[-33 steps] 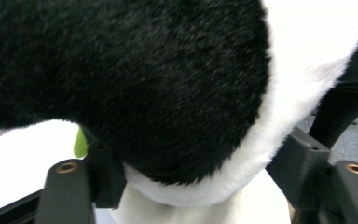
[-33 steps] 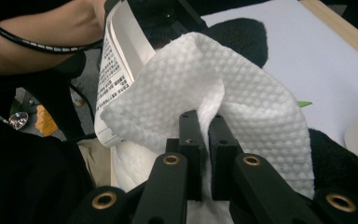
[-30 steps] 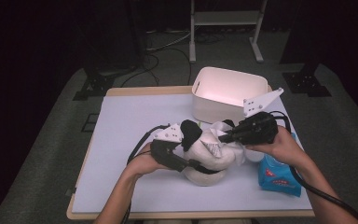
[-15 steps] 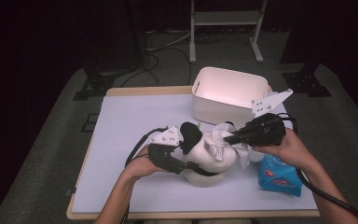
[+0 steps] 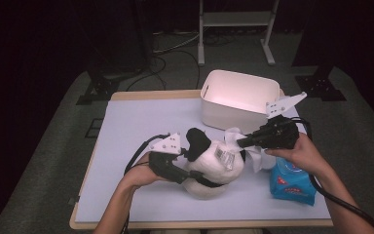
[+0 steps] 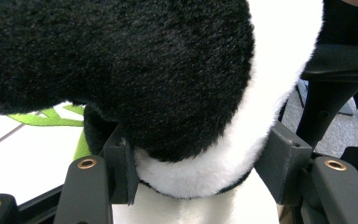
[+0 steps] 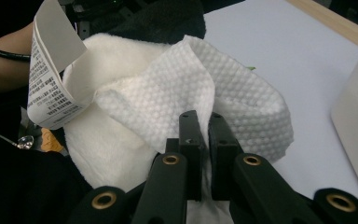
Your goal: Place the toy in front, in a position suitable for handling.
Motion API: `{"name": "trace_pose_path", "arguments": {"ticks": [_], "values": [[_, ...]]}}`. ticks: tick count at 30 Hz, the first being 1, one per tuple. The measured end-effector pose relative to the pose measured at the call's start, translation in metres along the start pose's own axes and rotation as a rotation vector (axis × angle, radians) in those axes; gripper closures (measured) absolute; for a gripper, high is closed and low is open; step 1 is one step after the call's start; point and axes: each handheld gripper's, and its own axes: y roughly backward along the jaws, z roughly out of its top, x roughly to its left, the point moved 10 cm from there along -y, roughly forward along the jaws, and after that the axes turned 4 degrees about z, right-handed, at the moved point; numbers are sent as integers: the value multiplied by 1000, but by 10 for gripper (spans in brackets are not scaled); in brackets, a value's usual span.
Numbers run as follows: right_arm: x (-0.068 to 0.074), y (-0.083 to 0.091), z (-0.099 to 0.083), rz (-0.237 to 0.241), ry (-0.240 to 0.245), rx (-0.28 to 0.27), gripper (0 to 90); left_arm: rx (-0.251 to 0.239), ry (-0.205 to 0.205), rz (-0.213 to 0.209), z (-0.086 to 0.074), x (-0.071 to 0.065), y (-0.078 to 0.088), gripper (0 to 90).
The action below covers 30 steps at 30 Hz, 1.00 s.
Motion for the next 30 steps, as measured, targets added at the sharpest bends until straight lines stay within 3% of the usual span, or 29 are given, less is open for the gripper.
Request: {"name": "trace_pose_path", "arguments": {"ticks": [8,14,21,25,30], "values": [[12,-13,15,33,39,21,857,18,-34,-3,8,-6,-9,392],[21,-18,25,57,56,22,857,22,-28,2,9,-6,-10,391],[28,-12,24,80,60,16,855,28,-26,11,10,-3,-9,392],[31,-5,21,83,68,13,854,25,7,20,12,1,-9,395],[33,-7,28,80,84,5,854,48,-4,37,19,1,-13,398]]}}
